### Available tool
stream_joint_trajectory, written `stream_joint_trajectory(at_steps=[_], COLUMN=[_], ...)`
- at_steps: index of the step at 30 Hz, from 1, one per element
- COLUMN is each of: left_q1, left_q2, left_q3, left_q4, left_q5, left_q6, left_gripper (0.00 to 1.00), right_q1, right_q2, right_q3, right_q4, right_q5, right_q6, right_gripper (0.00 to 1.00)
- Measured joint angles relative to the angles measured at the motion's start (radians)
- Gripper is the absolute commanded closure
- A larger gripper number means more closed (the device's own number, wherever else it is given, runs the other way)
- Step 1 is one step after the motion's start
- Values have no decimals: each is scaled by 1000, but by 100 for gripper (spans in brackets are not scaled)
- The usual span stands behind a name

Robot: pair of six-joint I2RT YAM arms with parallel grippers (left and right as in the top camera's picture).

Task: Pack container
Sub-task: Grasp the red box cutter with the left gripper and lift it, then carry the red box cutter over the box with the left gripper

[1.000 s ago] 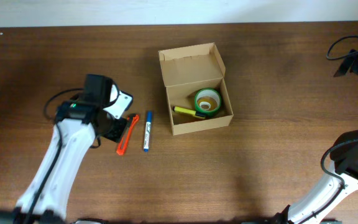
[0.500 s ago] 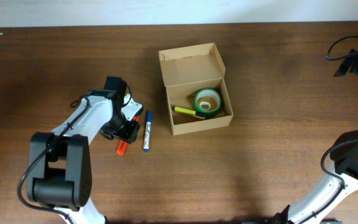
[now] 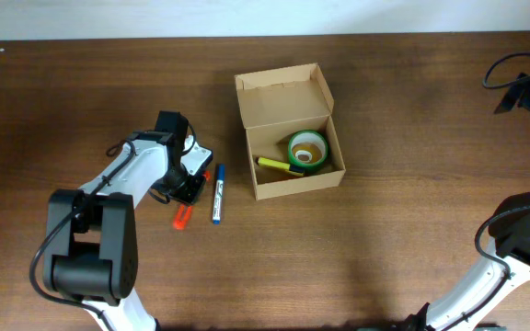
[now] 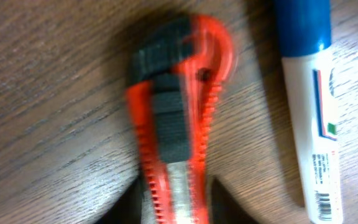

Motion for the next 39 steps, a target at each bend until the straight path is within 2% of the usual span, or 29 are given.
stream_joint_trajectory(at_steps=[2, 18, 31, 39], left_q1=[0, 0, -2, -86], left_q2=[0, 9, 12, 13], left_q3=[6, 50, 455, 798], left_q4=[-1, -39, -256, -412], left_q5=[0, -12, -42, -45], left_q6=[1, 5, 27, 195], left_gripper=[98, 98, 98, 99], right_q1=[0, 0, 0, 0], right_q2=[0, 0, 0, 0], right_q3=[0, 0, 0, 0], right_q4=[0, 0, 0, 0], right_q5=[0, 0, 0, 0], right_q6=[0, 0, 0, 0], right_gripper=[1, 1, 1, 1])
